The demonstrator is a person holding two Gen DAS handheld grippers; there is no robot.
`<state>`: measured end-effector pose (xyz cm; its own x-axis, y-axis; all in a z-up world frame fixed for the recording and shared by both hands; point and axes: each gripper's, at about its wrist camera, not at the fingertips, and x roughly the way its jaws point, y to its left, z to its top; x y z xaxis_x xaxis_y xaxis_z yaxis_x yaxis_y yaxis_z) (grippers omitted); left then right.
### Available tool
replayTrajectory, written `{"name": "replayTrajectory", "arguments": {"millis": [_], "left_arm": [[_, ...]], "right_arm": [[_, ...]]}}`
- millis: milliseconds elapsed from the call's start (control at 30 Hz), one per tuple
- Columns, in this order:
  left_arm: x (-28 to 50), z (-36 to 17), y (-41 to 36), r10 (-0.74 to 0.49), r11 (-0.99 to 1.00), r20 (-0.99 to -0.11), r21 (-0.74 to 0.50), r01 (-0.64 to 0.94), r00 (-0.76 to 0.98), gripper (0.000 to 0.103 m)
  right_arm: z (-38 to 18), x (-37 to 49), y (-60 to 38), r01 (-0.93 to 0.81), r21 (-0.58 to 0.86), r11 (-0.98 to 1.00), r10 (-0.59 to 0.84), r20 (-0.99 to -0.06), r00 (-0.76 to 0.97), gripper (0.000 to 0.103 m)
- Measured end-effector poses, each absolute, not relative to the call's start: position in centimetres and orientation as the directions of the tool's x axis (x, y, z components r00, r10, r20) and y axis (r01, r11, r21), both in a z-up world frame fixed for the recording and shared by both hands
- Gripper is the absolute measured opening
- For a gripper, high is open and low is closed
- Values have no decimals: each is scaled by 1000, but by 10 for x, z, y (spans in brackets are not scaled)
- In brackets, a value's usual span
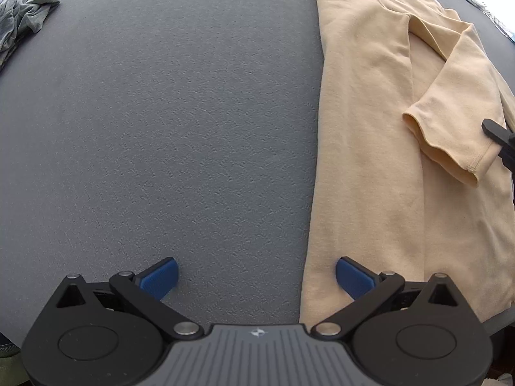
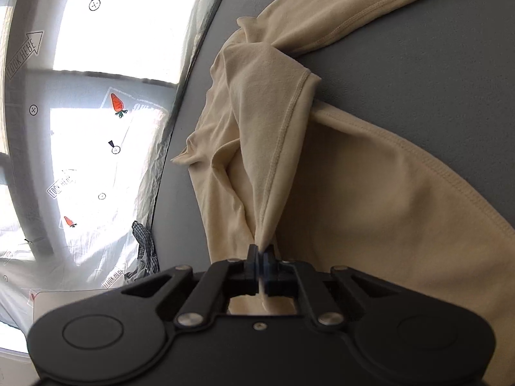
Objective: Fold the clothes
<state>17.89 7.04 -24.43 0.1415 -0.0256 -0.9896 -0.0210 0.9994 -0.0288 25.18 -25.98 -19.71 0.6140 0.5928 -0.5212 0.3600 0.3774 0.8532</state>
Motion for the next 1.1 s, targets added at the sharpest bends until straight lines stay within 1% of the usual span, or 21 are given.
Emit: {"name": "replayTrajectory", "arguments": {"millis": [100, 233, 300, 400, 467, 600, 667, 767, 833, 867, 900, 1000, 1033, 1067, 1100], "left_arm": [[180, -244, 71, -23, 999, -989, -28, -31, 145, 103], [179, -242, 72, -22, 999, -988, -28, -37, 155, 103], [179, -242, 73, -21, 999, -987, -28, -37, 162, 103], [177, -240, 74, -22, 999, -985, -28, -35, 170, 103], [177, -239, 75, -22, 999, -985, -29, -40, 171, 103], [177, -235, 81, -20, 997, -985, -31, -66, 169, 103], [176, -232, 85, -17, 996, -985, -33, -86, 174, 103], [175, -225, 94, -13, 993, -981, -35, -116, 192, 103], [173, -220, 99, -8, 990, -977, -37, -134, 213, 103], [173, -218, 101, -2, 990, -975, -33, -137, 221, 103], [172, -217, 103, 6, 990, -974, -26, -138, 226, 103], [170, -216, 105, 22, 991, -974, -9, -137, 227, 103], [170, -216, 106, 25, 991, -974, -6, -135, 226, 103], [170, -217, 105, 23, 991, -974, -7, -132, 224, 103], [169, -216, 102, 20, 991, -975, -10, -131, 223, 103]], "right_arm": [[-197, 244, -258, 313, 925, 217, 683, -373, 628, 3], [-199, 235, -248, 264, 961, 80, 775, -226, 591, 3], [-199, 232, -242, 240, 970, 40, 807, -173, 564, 3], [-196, 230, -236, 229, 972, 51, 830, -169, 531, 3], [-197, 228, -234, 250, 964, 90, 838, -209, 505, 3], [-204, 222, -231, 309, 928, 208, 837, -332, 435, 3], [-208, 219, -229, 324, 915, 240, 837, -365, 409, 3], [-210, 212, -227, 327, 911, 252, 841, -373, 391, 3], [-211, 208, -226, 331, 903, 275, 836, -395, 382, 3], [-213, 206, -226, 338, 894, 295, 829, -415, 374, 3], [-214, 205, -226, 348, 875, 336, 815, -455, 358, 3], [-211, 204, -224, 352, 804, 479, 747, -584, 319, 7], [-204, 206, -223, 326, 788, 523, 719, -613, 328, 12], [-197, 207, -221, 300, 769, 565, 691, -639, 338, 21], [-190, 208, -219, 274, 747, 606, 661, -664, 349, 28]]}}
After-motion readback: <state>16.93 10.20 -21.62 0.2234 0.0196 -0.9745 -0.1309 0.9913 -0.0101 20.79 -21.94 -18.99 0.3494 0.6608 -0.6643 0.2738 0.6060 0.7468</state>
